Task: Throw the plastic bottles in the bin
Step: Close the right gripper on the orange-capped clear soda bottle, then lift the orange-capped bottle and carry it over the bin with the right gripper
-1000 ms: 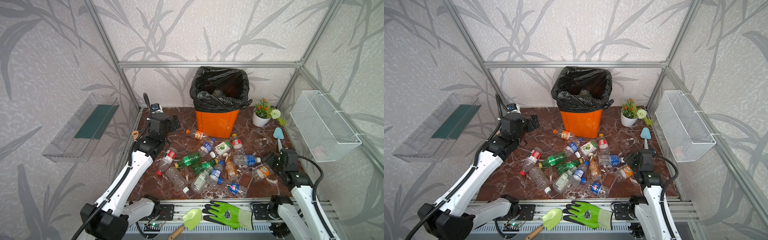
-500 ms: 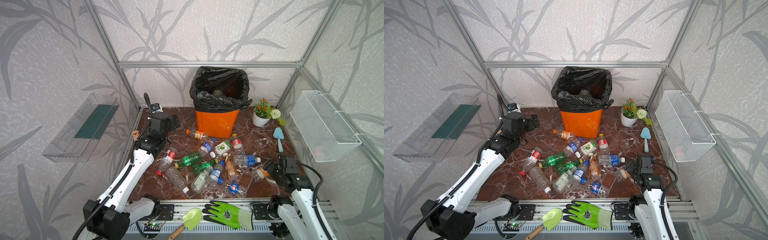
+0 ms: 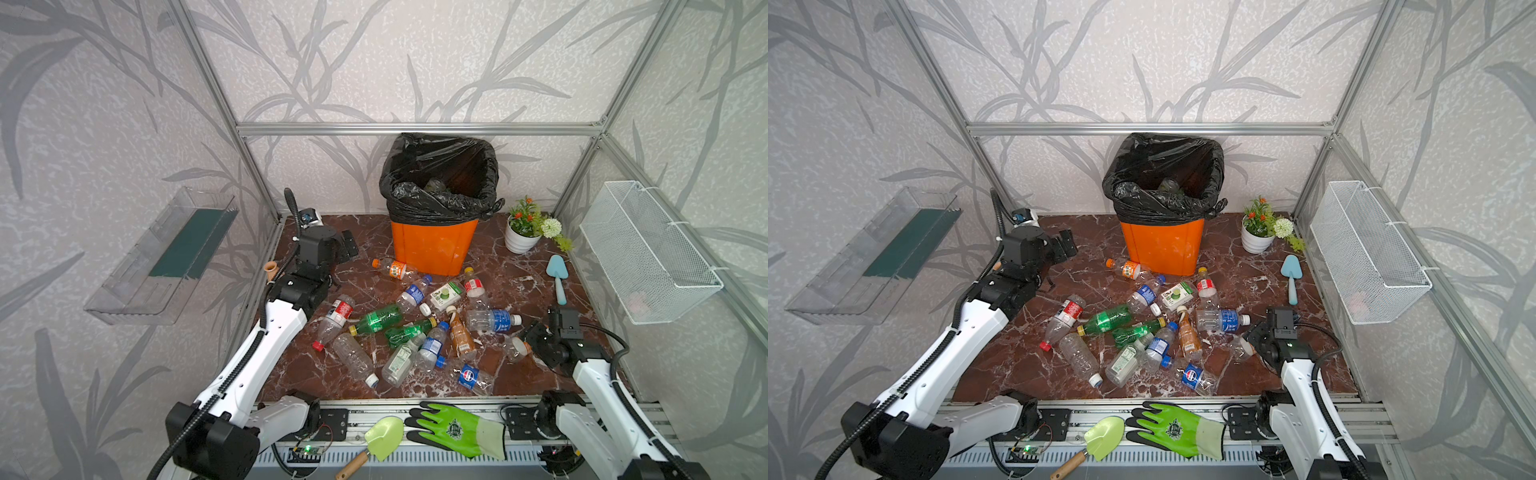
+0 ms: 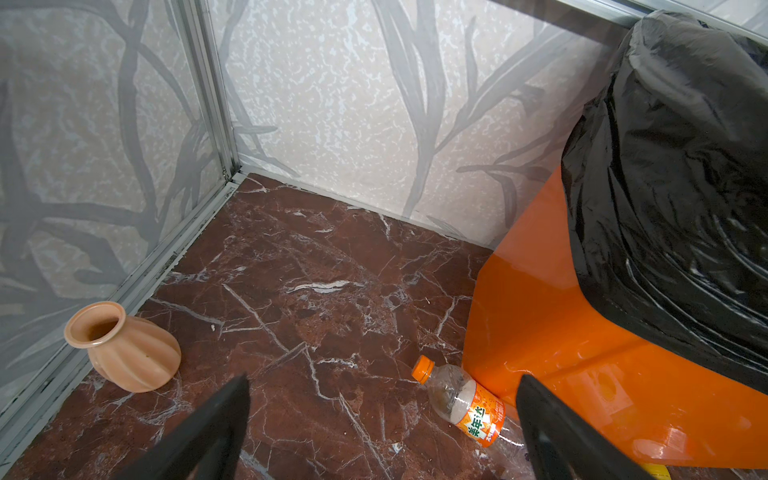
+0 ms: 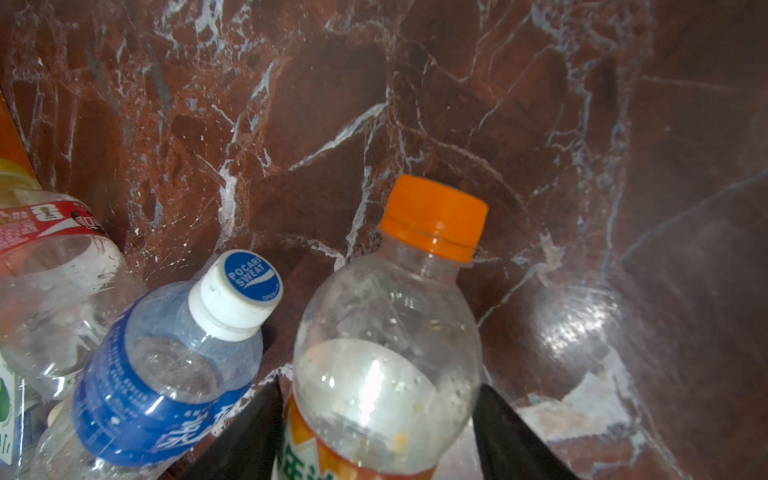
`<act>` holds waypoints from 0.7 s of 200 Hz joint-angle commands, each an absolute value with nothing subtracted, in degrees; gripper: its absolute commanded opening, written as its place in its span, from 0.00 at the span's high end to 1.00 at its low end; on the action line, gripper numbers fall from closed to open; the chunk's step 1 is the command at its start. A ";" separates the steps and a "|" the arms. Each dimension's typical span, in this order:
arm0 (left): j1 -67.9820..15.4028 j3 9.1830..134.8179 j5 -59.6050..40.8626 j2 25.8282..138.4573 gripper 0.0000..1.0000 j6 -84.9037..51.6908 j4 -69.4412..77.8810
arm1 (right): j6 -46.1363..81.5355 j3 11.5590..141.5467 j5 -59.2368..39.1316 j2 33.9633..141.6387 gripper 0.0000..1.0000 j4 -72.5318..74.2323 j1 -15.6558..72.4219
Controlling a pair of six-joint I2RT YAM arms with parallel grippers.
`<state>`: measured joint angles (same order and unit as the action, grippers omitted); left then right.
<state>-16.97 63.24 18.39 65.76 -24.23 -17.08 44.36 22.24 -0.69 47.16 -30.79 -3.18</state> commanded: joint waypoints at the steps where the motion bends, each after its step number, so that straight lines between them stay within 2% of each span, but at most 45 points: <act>1: -16.52 62.65 19.19 64.52 0.01 -25.03 -16.47 | 44.36 21.36 -1.67 48.22 0.30 -27.84 -3.25; 15: -16.36 62.64 19.06 64.51 0.01 -25.14 -16.52 | 44.52 21.18 -1.79 48.43 0.35 -26.96 -3.25; 43: -16.17 62.67 19.31 64.39 0.01 -25.41 -16.86 | 45.04 21.72 -1.33 46.57 0.52 -27.79 -3.25; 70: -15.67 62.32 19.69 64.07 0.01 -26.40 -17.05 | 46.21 22.95 -1.02 39.11 0.62 -27.69 -3.19; 111: -13.95 61.64 18.68 64.41 0.01 -29.35 -17.73 | 46.80 28.26 1.03 24.65 0.64 -20.55 -3.25; 140: -11.69 60.66 16.95 64.51 0.01 -31.89 -17.40 | 43.54 36.55 4.28 21.22 0.64 -11.95 -3.20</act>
